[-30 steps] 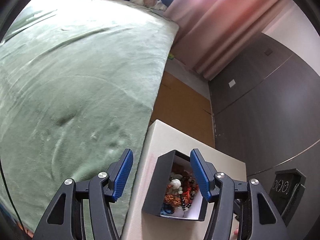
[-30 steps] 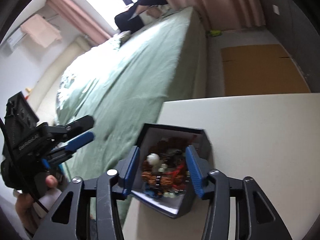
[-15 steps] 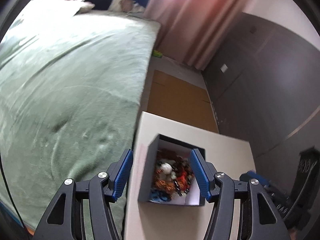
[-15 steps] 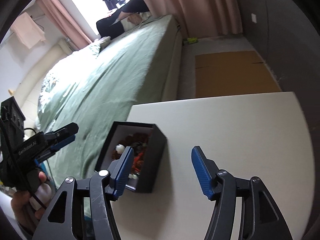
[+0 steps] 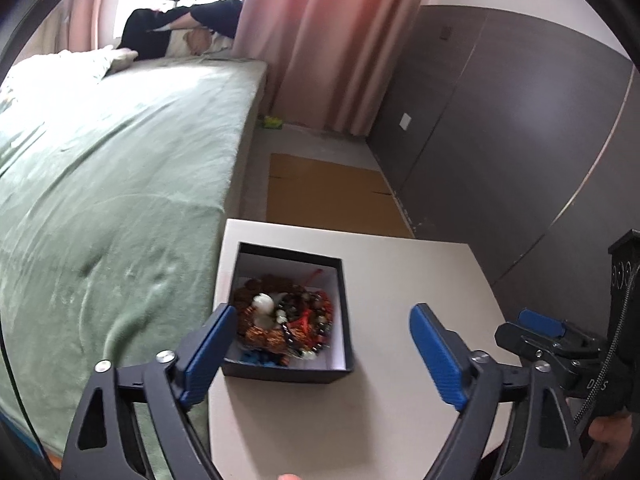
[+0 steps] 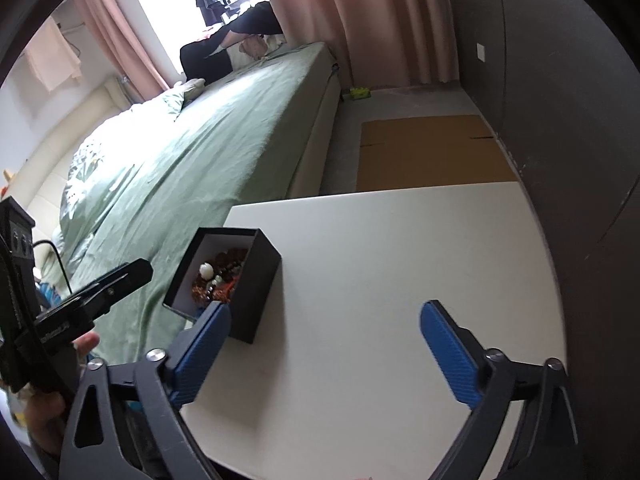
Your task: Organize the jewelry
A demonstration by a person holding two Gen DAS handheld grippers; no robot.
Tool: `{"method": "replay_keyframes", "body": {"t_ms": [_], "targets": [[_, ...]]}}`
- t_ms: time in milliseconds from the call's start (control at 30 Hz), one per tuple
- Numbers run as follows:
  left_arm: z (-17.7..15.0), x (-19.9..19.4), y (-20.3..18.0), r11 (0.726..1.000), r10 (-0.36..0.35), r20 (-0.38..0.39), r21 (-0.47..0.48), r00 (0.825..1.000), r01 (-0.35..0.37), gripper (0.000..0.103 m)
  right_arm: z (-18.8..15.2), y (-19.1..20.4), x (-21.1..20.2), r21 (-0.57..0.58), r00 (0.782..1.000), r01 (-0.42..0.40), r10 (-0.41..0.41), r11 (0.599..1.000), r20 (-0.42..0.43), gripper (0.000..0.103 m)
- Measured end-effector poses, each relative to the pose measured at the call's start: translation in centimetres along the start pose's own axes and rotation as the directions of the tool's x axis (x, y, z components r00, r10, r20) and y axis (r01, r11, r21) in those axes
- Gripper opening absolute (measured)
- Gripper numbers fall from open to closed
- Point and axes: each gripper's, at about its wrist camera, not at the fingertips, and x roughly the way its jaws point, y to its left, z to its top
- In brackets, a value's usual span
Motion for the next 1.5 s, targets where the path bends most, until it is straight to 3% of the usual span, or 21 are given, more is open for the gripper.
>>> {"method": "replay_keyframes", "body": {"t_ms": [400,700,967,1133,1500], "targets": [[-1.9,-1.4,-1.7,1.0,-0.016,0.058,-0.014,0.998,0.017,0.102,-2.1,-0.5,-4.4,-0.071,0.994,0.089,-0.084,0.994,0.069,0.103],[-2.4,-2.9,-4.2,0.996,-0.021,0.131,0.086,0.991,0.01,0.102,-3.5,-2.2,-8.3,-0.005,0.985,0.076,-0.074,0.997,0.154,0.103],[-2.5,-2.6,-4.7,0.995,-0.032,0.12,0.096,0.992,0.021,0.102,-3.3,-1.1,-7.3,-0.021,0.991,0.058,-0.055,0.998,0.124,0.103],[-2.5,-3.0,-5.2,0.992,0.016,0.153,0.121,0.988,-0.034,0.102,-3.1,-0.6,-7.2,-0.03,0.991,0.076,-0.072,0.997,0.116,0.103],[-2.3,-3.2,-5.5,0.991,0.011,0.162,0.127,0.987,-0.031,0.102,-3.1,-0.7,-8.1,-0.004,0.988,0.068,-0.067,0.998,0.138,0.103]]}}
